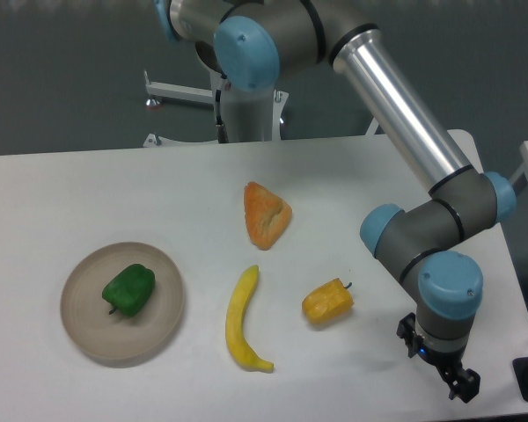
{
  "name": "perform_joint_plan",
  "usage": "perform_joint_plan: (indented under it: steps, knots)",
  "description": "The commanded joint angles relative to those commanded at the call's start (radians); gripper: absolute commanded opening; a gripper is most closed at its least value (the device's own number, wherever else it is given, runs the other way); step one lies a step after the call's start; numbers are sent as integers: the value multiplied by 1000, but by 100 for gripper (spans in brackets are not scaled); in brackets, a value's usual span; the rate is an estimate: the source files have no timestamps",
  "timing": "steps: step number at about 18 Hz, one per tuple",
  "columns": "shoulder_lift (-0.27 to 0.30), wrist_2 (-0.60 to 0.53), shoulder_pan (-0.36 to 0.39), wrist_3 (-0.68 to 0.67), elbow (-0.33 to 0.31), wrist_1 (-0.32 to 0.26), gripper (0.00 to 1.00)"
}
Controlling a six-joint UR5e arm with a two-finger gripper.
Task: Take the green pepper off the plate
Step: 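Lift the open gripper up from beside the yellow pepper, then move the gripper over the plate above the green pepper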
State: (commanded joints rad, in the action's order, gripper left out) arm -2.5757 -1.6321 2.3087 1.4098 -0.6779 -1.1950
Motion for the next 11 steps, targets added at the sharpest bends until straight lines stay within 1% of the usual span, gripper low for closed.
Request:
perform_joint_plan:
  steps: [2,4,7,8,11]
  knots:
    - [38,-6,-5,-31,-25,-9,100]
    - [72,-6,-23,-61,-34,-55,100]
    - [112,3,-49,-158,-43,-127,100]
    - [132,6,-58,-185,-55,-141,100]
    - [192,60,-95,-290,-101,-150,100]
